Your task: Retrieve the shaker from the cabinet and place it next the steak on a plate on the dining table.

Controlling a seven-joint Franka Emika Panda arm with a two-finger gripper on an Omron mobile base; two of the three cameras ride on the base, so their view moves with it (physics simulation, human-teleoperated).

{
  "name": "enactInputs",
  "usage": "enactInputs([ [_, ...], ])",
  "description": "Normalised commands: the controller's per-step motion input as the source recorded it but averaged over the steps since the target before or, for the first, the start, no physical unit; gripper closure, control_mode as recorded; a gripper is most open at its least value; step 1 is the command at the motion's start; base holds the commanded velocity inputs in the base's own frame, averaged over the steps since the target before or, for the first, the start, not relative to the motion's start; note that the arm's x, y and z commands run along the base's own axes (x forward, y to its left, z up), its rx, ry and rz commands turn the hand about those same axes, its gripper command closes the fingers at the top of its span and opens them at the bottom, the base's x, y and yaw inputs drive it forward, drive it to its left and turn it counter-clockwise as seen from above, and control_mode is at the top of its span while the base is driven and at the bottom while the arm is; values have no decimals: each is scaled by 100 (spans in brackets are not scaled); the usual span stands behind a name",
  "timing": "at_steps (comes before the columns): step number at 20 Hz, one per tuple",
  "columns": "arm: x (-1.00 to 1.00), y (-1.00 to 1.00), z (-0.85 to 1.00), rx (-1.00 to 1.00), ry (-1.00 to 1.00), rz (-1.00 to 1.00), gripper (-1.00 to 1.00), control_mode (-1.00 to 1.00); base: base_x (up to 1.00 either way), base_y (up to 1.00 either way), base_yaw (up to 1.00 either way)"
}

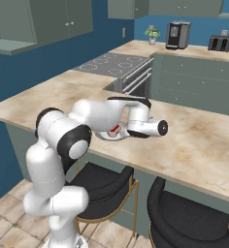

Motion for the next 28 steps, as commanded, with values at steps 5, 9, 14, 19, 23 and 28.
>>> enactInputs([
  [5,21,-7,-36,0,0,0,100,-100,0,0,0],
  [9,24,-7,-37,0,0,0,100,-100,0,0,0],
  [14,32,-1,-35,0,0,0,100,-100,0,0,0],
  [19,37,0,-34,0,0,0,100,-100,0,0,0],
  [23,32,0,-34,0,0,0,100,-100,0,0,0],
  [28,29,0,-33,0,0,0,100,-100,0,0,0],
])
